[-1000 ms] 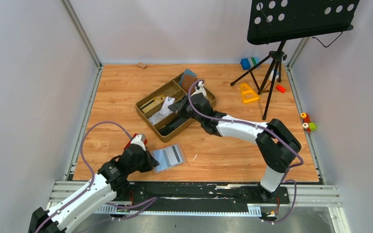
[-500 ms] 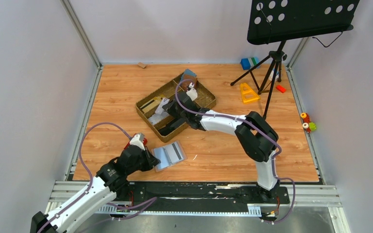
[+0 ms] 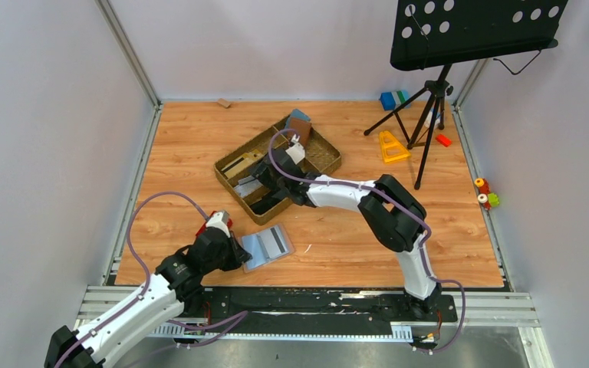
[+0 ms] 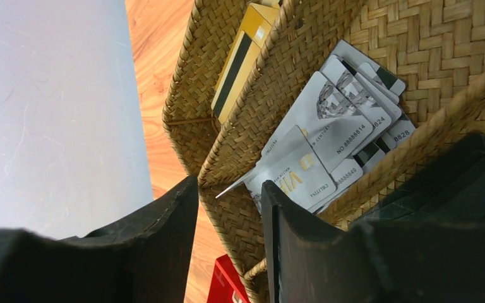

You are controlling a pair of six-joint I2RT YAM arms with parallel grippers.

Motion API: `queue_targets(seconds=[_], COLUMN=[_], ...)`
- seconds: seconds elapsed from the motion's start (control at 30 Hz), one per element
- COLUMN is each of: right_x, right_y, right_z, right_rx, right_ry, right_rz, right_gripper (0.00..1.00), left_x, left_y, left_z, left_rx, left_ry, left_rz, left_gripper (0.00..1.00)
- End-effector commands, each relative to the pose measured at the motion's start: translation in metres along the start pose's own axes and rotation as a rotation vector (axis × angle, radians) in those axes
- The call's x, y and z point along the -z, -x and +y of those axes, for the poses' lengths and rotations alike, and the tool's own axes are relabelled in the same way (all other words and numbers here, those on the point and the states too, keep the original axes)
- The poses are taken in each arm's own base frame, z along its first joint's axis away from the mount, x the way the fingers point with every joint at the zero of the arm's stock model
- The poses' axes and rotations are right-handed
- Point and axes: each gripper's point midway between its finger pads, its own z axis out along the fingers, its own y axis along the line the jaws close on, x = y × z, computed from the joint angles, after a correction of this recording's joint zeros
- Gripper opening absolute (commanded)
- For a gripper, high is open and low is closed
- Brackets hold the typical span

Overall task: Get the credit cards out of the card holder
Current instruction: Place the credit card in the storage box, then remove the credit card from the card holder.

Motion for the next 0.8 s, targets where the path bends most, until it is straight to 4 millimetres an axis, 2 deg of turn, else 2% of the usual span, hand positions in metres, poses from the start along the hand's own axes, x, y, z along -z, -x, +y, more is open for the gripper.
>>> queue_targets(seconds=[0.0,0.1,0.17,0.37,0.5,0.57,0.6,0.7,0.77], right_x=[0.005,0.020,0.037,0.095,0.131,0.150,0.158,0.183,0.198], right_y=[0.012,0.021,0.029,0.046,0.026,0.012,0.008,-0.002,-0.011], right_z=[0.028,0.031,0.031,0.009,-0.013,-0.031,-0.039,-0.065,-0.079], right_rx=[-0.012,0.032,0.126,0.414,0.519,0.490,0.477,0.498,0.534], right_ry=[0.073,0.099,0.120,0.099,0.211,0.266,0.286,0.297,0.298], right_rz=[-0.048,-0.073,-0.096,-0.092,0.129,0.266,0.310,0.390,0.434], right_gripper=[0.47,0.49,0.49,0.49,0.49,0.56,0.67,0.86,0.88], left_x=[0.000,0.001,0.001,0.001,0.004,0.003,0.003,0.002,0.004], left_y=[-0.015,-0.015,-0.016,-0.024,-0.017,-0.015,-0.014,-0.017,-0.019], left_z=[0.022,0.017,0.010,-0.020,-0.028,-0.033,-0.038,-0.059,-0.071], left_rx=[-0.037,-0.052,-0.069,-0.137,-0.204,-0.213,-0.205,-0.179,-0.171], left_ry=[0.074,0.041,-0.001,-0.178,-0.189,-0.200,-0.220,-0.324,-0.391], left_rz=[0.049,0.053,0.063,0.110,0.112,0.119,0.125,0.144,0.155], left_gripper=[0.00,0.00,0.00,0.00,0.00,0.00,0.00,0.00,0.00])
